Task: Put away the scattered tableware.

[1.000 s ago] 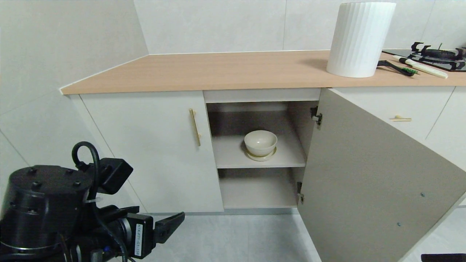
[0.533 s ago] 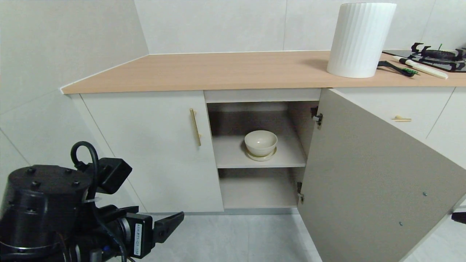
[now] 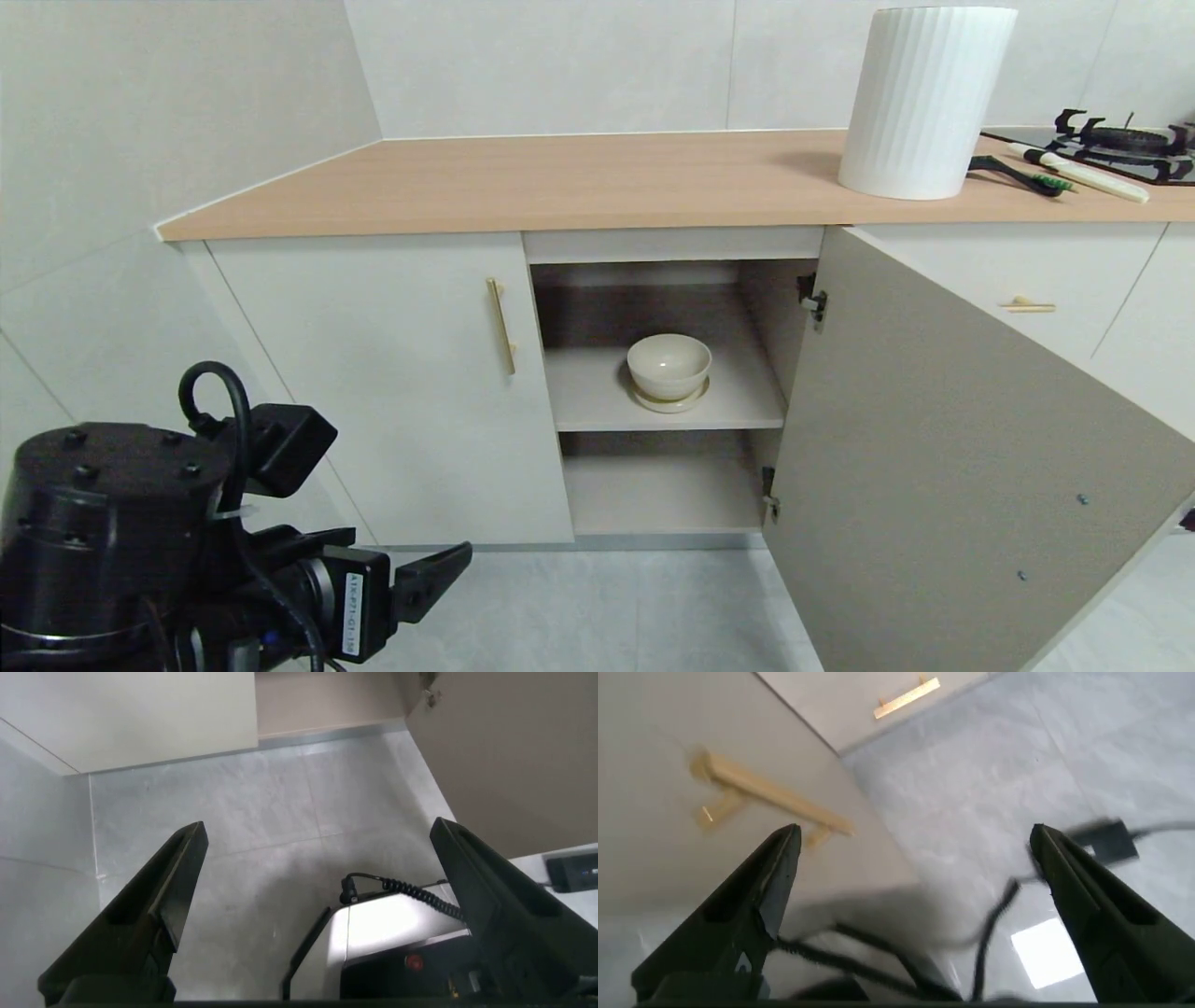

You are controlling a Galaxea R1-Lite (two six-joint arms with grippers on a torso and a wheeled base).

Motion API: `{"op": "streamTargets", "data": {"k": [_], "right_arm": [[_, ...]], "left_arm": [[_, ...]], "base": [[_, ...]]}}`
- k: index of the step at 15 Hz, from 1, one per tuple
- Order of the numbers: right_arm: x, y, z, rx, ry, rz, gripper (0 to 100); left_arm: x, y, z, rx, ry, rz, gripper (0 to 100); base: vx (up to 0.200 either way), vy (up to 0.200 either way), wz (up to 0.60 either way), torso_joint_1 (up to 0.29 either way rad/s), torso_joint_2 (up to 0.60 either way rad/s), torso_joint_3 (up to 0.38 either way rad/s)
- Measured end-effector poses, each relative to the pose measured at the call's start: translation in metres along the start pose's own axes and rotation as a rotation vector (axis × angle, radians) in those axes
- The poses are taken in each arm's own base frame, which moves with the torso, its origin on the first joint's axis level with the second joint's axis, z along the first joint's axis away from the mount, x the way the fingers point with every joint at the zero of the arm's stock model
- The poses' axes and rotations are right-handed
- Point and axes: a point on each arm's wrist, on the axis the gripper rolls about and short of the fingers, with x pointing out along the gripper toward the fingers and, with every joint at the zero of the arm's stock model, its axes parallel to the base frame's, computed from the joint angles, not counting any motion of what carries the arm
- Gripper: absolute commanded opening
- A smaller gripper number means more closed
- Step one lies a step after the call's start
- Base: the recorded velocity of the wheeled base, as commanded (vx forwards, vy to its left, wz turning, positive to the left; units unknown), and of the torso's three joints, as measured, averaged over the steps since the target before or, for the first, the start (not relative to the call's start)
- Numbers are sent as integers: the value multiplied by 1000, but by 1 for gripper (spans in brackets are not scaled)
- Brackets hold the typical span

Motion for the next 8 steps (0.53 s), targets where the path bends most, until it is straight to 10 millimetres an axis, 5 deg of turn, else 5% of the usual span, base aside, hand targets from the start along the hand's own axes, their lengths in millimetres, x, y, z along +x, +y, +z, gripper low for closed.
{"op": "streamTargets", "data": {"k": [8], "right_arm": [[58, 15, 14, -3, 99, 87, 100]], "left_arm": [[-4, 1, 2, -8, -19, -7, 100]], "base": [[0, 0, 0, 0, 0, 0]]}}
